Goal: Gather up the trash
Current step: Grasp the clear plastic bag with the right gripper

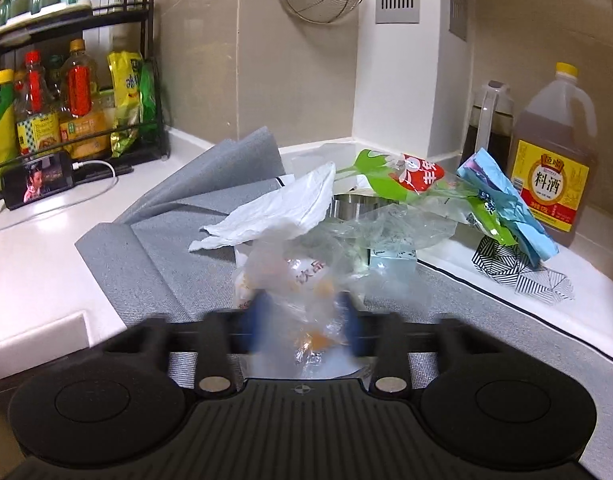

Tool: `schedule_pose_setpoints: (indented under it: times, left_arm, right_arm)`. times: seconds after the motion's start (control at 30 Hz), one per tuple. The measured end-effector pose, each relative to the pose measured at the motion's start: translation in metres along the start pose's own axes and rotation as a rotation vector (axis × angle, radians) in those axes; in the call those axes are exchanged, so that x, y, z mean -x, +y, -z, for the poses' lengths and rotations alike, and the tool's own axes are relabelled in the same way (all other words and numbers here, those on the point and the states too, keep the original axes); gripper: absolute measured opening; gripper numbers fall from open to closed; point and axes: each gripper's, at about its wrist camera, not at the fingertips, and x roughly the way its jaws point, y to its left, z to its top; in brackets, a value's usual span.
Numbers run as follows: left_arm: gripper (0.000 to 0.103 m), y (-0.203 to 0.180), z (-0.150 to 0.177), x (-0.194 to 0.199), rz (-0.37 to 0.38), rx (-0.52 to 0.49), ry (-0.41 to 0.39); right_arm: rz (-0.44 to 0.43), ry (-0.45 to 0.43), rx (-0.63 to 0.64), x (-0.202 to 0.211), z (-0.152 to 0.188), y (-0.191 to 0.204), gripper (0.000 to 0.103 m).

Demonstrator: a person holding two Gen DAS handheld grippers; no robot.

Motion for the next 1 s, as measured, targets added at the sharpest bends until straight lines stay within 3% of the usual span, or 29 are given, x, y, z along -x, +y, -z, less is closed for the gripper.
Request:
schedule_pose_setpoints:
  times: [0.07,0.27,0.4,0.5,0.7,0.9,1.0]
  left_arm:
    - [0.103,-0.002,-0.007,-0.002,0.006,-0.004,-0.012]
    - [0.103,-0.018,-0.041,-0.010,0.027,-0.026,-0.071]
    - [0.103,-0.040,-0.078,-0.024,0.049,-0.043,-0.125]
    - [0.103,-0.065,-0.109,-0.042,0.101,-0.074,-0.153]
    - [0.103,-0.115,-0.156,-0.101,0.174,-0.137,-0.149]
    - [0.103,-0.153,-0.167,-0.142,0.203,-0.276,-0.142]
    - [0.103,-0.161,-0.172,-0.153,0.203,-0.284,-0.157]
  right_arm:
    - [-0.014,-0.040,-0.036,0.005,0.002,-0.011,0.005]
    - [0.000,-0.214,-0.099,0.028,0.001,-0.057,0.004]
    - [-0.033,-0.266,-0.217,0.026,0.011,-0.094,0.004]
    - [-0.082,-0.263,-0.345,0.020,0.022,-0.115,0.004]
    - [-0.065,-0.258,-0.359,0.016,0.022,-0.117,0.004]
    - [-0.061,-0.240,-0.353,0.014,0.017,-0.116,0.004]
    - [-0.067,-0.235,-0.359,0.014,0.016,-0.116,0.004]
